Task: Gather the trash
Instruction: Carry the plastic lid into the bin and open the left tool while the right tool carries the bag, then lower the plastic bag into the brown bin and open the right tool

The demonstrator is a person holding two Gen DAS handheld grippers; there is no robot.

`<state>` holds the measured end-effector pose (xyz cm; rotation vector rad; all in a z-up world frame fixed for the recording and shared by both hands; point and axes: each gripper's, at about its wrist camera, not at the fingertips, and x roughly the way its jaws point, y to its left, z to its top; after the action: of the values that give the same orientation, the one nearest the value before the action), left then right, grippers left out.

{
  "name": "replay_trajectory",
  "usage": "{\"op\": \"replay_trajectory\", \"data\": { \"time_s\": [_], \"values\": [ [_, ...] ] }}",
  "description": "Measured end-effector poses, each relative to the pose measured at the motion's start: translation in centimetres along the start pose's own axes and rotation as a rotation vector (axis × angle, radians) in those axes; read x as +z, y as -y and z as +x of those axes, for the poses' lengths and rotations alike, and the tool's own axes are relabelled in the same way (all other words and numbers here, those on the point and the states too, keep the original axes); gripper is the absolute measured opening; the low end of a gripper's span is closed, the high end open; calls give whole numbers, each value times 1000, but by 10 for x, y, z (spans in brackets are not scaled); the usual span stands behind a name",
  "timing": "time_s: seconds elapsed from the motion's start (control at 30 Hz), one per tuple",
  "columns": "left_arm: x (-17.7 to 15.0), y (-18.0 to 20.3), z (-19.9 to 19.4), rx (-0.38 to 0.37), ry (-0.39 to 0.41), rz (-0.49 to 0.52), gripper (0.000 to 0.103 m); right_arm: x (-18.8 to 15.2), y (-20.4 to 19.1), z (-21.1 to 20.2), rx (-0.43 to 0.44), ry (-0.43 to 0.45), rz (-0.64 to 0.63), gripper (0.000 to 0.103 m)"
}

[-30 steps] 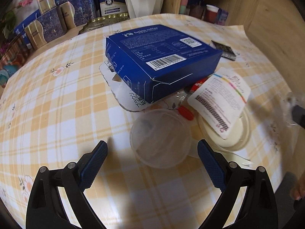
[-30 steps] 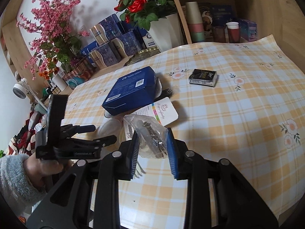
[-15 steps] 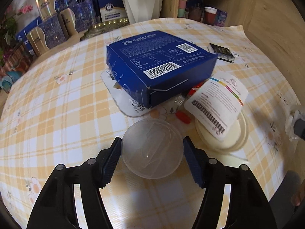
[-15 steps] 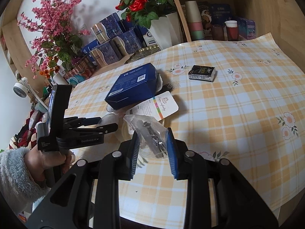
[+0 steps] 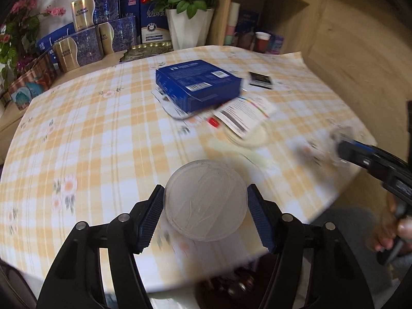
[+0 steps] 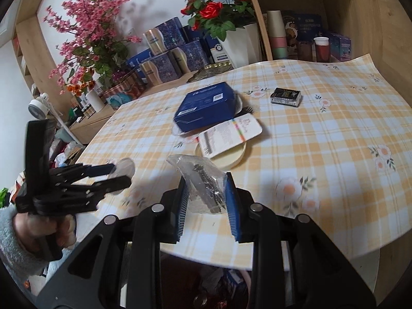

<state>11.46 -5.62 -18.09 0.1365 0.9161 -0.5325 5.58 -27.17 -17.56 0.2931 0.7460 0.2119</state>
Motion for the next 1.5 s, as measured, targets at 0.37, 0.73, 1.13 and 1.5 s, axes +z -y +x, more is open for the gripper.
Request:
{"op": "replay_trajectory", "data": {
  "time_s": [0.37,0.73,1.13,1.5],
  "values": [
    [-89,41,-41,-107,-27,26,64,-62,-11,-29,6,-42,-16,30],
    [-131,50,9,-146,-185,-17,64,-80,-9,-40,-4,-50,-22,30],
    [-126,48,52,-157,-249,-16,67,-81,-1,-38,-18,-61,1,30],
    [-108,30,-11,-63,1,-14,83,-98,0,-26,-36,-104,18,30]
  ]
}}
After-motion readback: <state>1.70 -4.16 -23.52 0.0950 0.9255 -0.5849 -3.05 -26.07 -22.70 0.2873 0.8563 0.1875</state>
